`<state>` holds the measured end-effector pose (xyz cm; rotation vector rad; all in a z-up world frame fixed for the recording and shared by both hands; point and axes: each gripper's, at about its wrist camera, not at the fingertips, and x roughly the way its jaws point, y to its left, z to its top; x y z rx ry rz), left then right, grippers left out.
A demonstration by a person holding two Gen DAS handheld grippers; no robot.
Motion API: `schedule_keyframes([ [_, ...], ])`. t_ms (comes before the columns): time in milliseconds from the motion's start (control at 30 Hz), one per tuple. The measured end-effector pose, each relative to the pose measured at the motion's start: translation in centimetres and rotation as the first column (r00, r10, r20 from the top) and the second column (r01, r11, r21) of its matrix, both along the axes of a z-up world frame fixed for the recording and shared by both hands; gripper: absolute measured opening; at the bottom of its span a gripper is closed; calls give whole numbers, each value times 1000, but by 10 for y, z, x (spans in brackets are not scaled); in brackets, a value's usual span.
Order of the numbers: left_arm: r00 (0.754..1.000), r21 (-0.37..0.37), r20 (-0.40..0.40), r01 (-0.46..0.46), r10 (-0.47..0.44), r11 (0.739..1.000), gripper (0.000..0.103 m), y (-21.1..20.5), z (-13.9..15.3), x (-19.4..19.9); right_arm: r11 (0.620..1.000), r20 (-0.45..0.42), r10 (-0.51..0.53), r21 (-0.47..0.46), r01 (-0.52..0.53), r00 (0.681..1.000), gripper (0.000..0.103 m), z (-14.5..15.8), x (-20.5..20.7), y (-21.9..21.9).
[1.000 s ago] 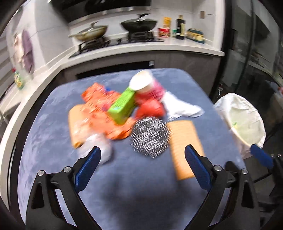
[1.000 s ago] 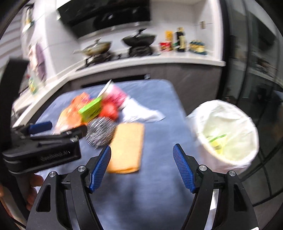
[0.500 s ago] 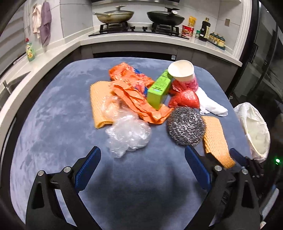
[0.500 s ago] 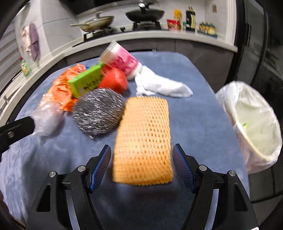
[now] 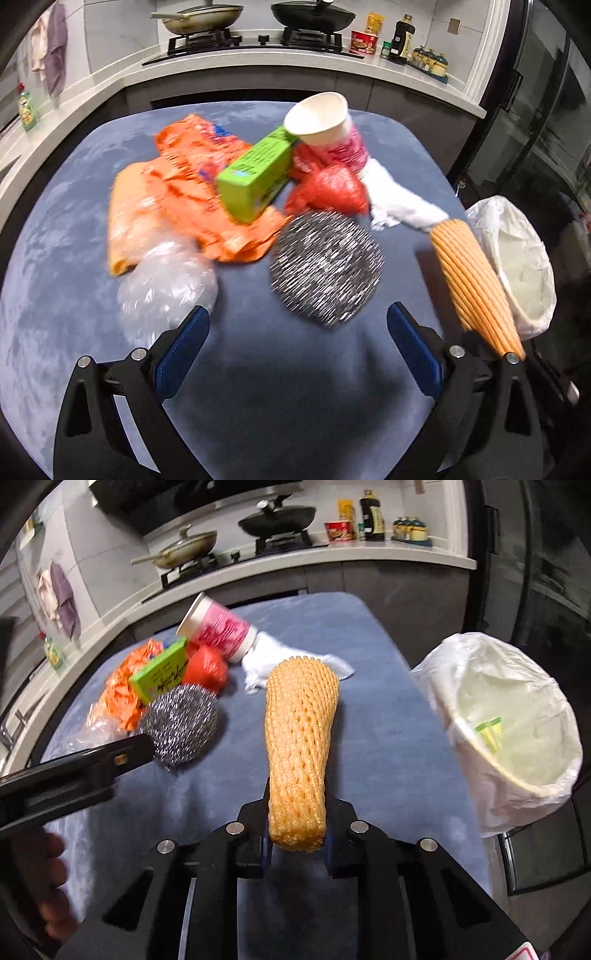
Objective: Collect trash
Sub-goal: 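Grasp the orange mesh sleeve with the right tool while the left tool grasps the steel wool, then carry the steel wool and mesh sleeve over the bin with both tools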
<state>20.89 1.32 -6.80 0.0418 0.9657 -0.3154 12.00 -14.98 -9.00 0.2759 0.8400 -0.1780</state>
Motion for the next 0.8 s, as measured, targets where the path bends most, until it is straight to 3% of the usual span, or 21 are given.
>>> schedule_keyframes([
  [100,1000,-6,-10,3,-3,1000,96,-15,-7,14,1000,8,-12,11,12,1000,20,7,-5,-10],
  [267,1000,96,-4,5,-5,995,96,-39,-25,32,1000,14,-23,18,22,1000,21,10,-8,-20],
  [367,1000,112,-12,-1,3,994,95,-44,-32,38,999,15,-28,25,27,1000,21,10,-7,-23],
  [433,1000,106,-12,-1,2,994,79,-44,-32,37,999,9,-32,29,32,999,21,8,-6,-25],
  [467,1000,111,-11,1,0,994,77,-45,-32,35,999,8,-35,29,35,999,21,8,-6,-27],
  [667,999,112,48,12,-17,994,74,-45,-18,9,998,12,-58,26,58,998,21,10,-14,-36],
  [800,989,95,121,79,-90,992,74,-45,0,-35,997,17,-82,6,82,996,21,15,-24,-45],
])
